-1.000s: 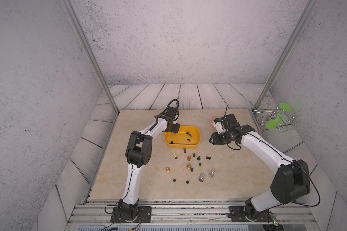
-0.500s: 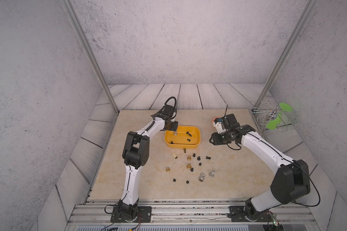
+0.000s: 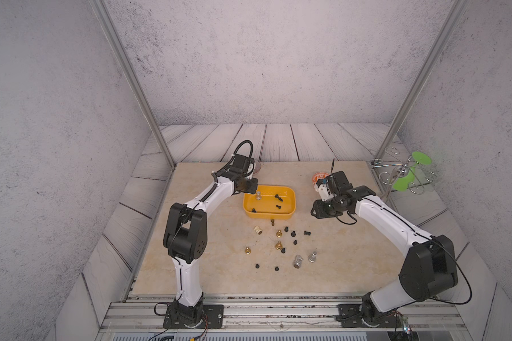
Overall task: Put the chess pieces into the storage box
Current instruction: Place the chess piece in the storage box.
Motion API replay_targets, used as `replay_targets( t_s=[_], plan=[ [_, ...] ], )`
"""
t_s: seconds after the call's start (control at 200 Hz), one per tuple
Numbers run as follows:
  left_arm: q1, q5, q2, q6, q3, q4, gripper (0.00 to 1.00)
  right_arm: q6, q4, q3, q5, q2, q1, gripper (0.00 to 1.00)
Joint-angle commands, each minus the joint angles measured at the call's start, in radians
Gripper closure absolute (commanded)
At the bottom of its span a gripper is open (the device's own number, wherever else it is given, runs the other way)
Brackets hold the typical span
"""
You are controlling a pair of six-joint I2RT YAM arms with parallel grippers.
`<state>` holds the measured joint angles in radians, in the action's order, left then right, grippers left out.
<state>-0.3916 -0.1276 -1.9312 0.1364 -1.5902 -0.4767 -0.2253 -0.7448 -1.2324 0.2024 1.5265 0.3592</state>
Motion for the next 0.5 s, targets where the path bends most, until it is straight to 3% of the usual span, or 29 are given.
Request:
replay_targets(
  t_s=[0.0, 0.495],
  plan=[
    [0.011, -0.003, 0.071, 0.014, 0.057, 0.025, 0.63, 0.022, -0.045, 0.021, -0.026, 0.015, 0.011, 0.59],
    [0.017, -0.006, 0.163, 0.04, 0.182, 0.041, 0.63, -0.058, -0.13, 0.17, -0.043, -0.079, 0.143, 0.59]
  ],
)
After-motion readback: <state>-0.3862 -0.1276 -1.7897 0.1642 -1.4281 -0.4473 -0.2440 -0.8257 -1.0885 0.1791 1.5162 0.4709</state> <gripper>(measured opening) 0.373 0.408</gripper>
